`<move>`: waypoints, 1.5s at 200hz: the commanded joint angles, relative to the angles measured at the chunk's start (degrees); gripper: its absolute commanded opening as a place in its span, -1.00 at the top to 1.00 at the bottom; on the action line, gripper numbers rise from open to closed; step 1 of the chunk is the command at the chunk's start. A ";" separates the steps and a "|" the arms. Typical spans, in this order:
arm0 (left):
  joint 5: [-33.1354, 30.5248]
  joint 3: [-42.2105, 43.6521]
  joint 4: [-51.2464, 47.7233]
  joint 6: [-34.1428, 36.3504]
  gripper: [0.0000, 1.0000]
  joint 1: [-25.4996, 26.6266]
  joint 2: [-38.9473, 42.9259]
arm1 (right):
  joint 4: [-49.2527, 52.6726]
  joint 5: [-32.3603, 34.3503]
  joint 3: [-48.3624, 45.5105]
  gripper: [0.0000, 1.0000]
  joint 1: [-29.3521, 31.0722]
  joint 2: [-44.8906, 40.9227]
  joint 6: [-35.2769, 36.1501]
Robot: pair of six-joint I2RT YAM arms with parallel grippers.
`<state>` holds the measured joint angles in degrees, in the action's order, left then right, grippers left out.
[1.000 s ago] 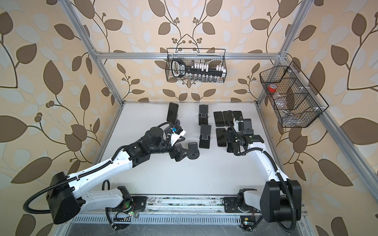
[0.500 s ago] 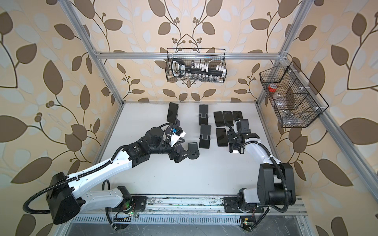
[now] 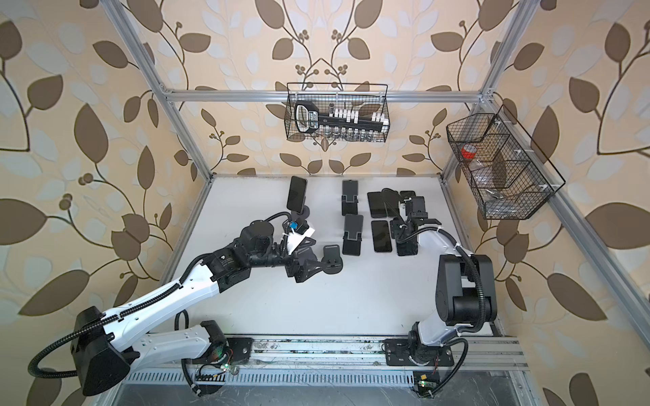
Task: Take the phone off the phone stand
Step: 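Lower the purple-edged phone flat beside the other purple-edged phone with the right gripper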
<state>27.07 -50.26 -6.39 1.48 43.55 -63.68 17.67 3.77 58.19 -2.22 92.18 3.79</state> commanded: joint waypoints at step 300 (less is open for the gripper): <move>-2.76 -0.54 -3.01 -1.48 -0.95 0.65 2.51 | 8.51 -4.27 15.98 -0.14 -2.27 17.58 -2.83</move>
<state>24.84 -50.24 -9.58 -0.01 43.57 -62.26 24.64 0.84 71.75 -4.29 108.55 1.50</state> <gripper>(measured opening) 0.974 0.729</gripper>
